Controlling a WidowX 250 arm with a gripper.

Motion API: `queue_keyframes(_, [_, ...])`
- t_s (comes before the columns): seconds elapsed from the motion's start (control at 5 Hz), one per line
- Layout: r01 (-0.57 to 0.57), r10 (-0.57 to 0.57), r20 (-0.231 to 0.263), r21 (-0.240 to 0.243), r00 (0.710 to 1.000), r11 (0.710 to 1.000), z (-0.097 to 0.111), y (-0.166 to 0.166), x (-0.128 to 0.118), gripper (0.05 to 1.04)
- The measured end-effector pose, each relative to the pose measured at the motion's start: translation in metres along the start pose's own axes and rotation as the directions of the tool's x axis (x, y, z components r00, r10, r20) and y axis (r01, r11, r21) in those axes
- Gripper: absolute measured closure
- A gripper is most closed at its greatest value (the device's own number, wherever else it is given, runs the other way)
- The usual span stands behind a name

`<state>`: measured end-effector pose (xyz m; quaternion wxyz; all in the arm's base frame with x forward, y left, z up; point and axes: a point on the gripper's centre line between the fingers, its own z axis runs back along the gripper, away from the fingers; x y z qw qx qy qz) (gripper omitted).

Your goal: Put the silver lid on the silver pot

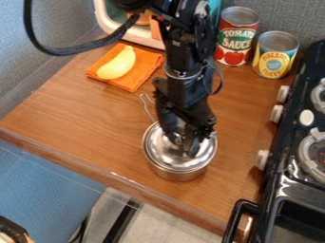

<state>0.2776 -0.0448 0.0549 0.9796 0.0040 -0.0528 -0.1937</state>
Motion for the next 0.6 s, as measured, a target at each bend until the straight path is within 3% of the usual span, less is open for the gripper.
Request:
queue_keyframes(0.2, [-0.025, 0.025, 0.018, 0.018, 1.000, 1.000, 0.022, 0.006, 0.002, 0.078])
queue_keyframes(0.6, [-0.090, 0.088, 0.036, 0.050, 0.995, 0.995, 0.057, 0.022, 0.000, 0.083])
